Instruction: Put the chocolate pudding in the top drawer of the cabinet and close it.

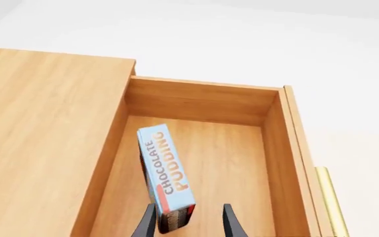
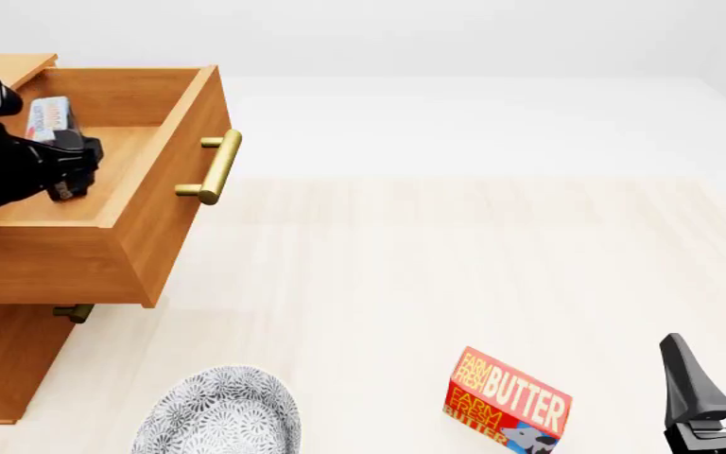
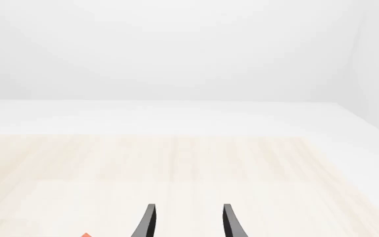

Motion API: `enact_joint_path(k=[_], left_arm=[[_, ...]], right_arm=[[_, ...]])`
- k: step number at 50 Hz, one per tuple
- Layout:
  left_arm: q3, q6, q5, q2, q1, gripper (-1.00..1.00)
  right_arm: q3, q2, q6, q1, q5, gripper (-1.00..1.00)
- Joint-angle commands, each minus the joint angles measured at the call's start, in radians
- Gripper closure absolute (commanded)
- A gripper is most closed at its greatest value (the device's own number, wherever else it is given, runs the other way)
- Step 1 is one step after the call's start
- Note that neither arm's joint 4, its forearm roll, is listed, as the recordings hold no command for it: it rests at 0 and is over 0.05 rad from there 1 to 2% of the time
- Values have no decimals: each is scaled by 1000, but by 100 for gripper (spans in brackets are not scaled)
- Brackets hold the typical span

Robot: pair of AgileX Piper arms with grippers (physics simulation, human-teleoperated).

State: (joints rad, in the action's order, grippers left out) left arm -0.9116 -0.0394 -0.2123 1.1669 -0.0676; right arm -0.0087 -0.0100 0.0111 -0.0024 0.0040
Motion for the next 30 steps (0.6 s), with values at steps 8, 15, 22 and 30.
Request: enact_joint_path(k=[8,15,22,30], left_arm=[[6,0,-12,-17,2,-100],[8,0,-32,-47,-6,-100],[-16,14,-65,-83,-19,-100],[-26,19,-64,-89,11,-100]], right_arm=[[0,0,0,0,0,-100],[0,0,0,0,0,-100],[0,0,0,0,0,-100],[0,0,0,0,0,-100]])
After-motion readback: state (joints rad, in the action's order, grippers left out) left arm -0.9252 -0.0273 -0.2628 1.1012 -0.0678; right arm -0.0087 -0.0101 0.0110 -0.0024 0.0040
